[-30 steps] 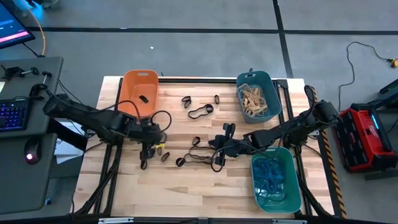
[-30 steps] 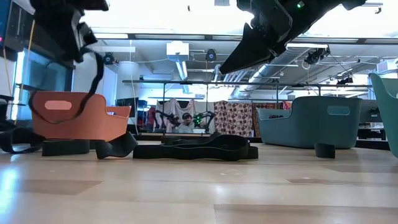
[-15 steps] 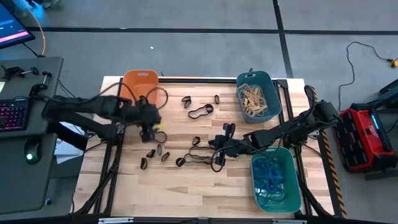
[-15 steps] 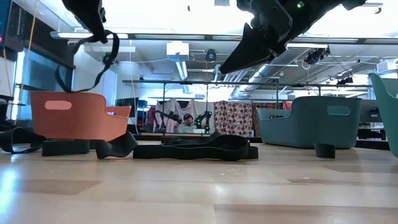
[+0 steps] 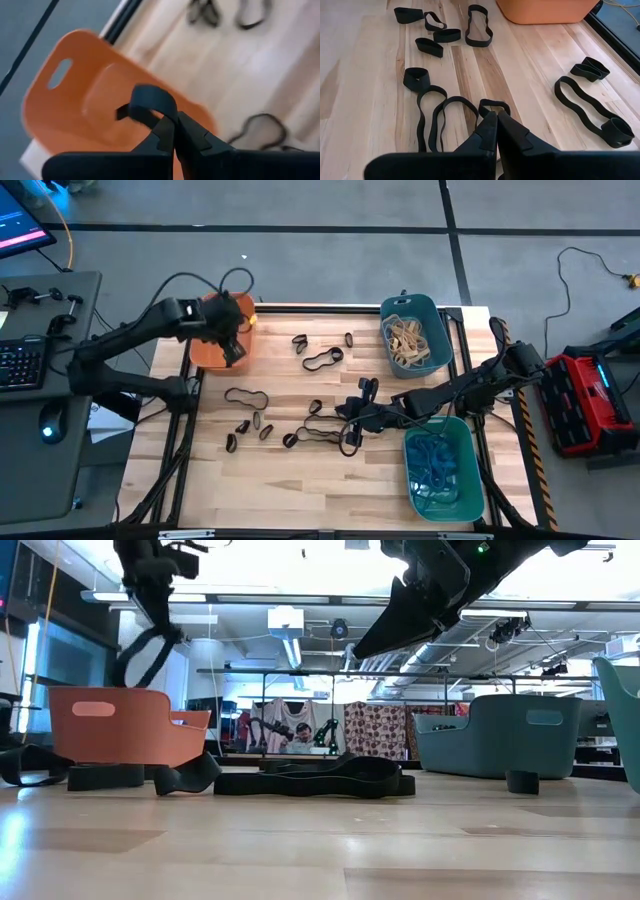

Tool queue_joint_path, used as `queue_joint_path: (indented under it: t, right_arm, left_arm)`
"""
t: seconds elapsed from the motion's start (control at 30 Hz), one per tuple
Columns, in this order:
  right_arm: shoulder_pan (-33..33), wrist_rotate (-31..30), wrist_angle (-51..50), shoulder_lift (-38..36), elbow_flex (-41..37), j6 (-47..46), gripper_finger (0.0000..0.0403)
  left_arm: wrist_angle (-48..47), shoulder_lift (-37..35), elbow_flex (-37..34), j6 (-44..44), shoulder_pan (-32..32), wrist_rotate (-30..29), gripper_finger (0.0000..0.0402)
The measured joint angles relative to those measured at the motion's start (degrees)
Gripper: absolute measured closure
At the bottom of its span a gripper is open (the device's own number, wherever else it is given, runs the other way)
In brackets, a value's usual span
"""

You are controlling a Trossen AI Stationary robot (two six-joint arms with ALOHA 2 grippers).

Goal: Sort rubber bands into baskets
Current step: Put the black rubber band into the orange bin

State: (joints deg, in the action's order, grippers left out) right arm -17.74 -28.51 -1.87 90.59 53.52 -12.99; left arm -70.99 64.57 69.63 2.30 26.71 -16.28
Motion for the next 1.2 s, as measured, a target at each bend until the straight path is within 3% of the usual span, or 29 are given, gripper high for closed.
queue_joint_path:
  t: [0.23, 0.6, 0.9, 1.2]
  right_arm:
    - [0.0, 0.0, 0.0, 0.0, 0.0, 0.0, 0.0403]
    - [0.0, 0.0, -0.2, 0.0, 0.0, 0.0, 0.0403]
    - [0.0, 0.0, -0.2, 0.0, 0.0, 0.5, 0.0403]
    - [0.0, 0.0, -0.2, 0.0, 0.0, 0.0, 0.0403]
  left_arm:
    - [0.3, 5.3, 0.0, -5.4, 9.9, -1.1, 0.0401]
    - [3.1, 14.5, -0.7, -6.9, 16.3, -2.9, 0.0401]
    - [12.9, 15.5, -10.0, -9.3, 18.7, 3.0, 0.0401]
    - [21.8, 15.5, -16.6, -11.9, 22.3, 5.3, 0.0401]
